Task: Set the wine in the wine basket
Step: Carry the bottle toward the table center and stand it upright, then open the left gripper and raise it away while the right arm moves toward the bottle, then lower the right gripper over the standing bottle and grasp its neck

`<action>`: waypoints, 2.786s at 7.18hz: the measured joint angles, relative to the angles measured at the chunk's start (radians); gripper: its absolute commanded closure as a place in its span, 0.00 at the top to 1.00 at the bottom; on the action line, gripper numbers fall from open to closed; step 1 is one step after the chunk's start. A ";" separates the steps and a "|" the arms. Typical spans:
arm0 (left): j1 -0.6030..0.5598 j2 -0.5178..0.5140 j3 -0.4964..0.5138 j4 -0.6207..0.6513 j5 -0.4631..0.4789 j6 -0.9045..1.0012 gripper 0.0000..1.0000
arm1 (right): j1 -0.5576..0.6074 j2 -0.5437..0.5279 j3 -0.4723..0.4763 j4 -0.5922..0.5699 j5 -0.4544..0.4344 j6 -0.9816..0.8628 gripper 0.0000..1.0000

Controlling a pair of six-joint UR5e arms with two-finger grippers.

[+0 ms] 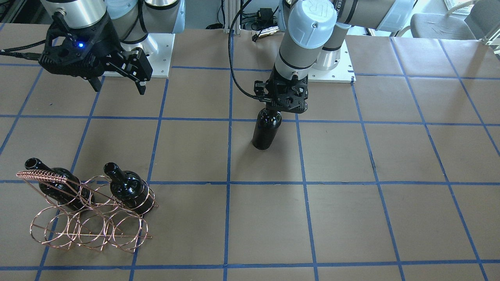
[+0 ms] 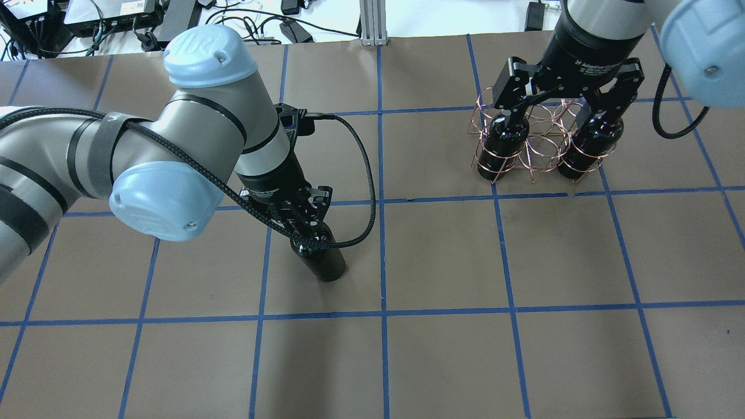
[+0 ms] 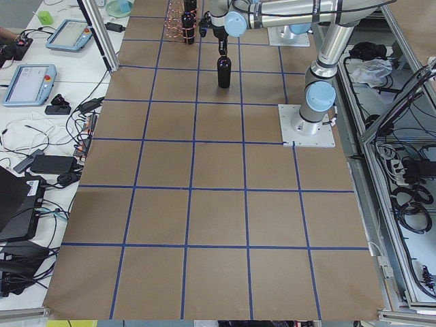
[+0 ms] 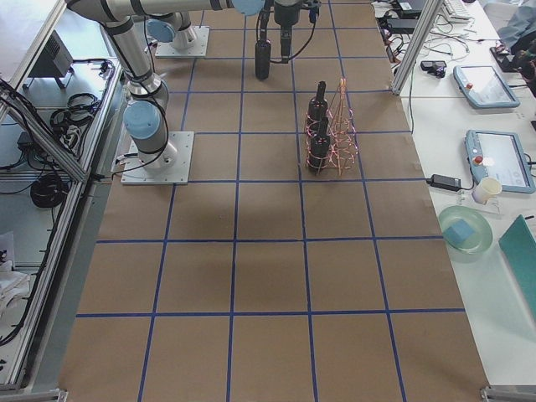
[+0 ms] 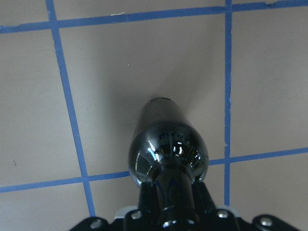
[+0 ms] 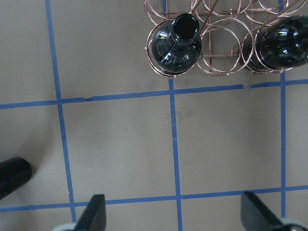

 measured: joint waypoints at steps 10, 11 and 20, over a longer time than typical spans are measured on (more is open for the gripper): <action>0.283 -0.013 0.364 -0.148 0.120 0.080 1.00 | 0.096 0.040 -0.036 -0.001 -0.007 0.115 1.00; 0.347 -0.018 0.362 -0.125 0.125 0.142 1.00 | 0.182 0.088 -0.089 -0.004 -0.012 0.210 1.00; 0.456 -0.018 0.318 -0.122 0.058 0.281 1.00 | 0.607 0.350 -0.129 -0.155 -0.013 0.724 0.83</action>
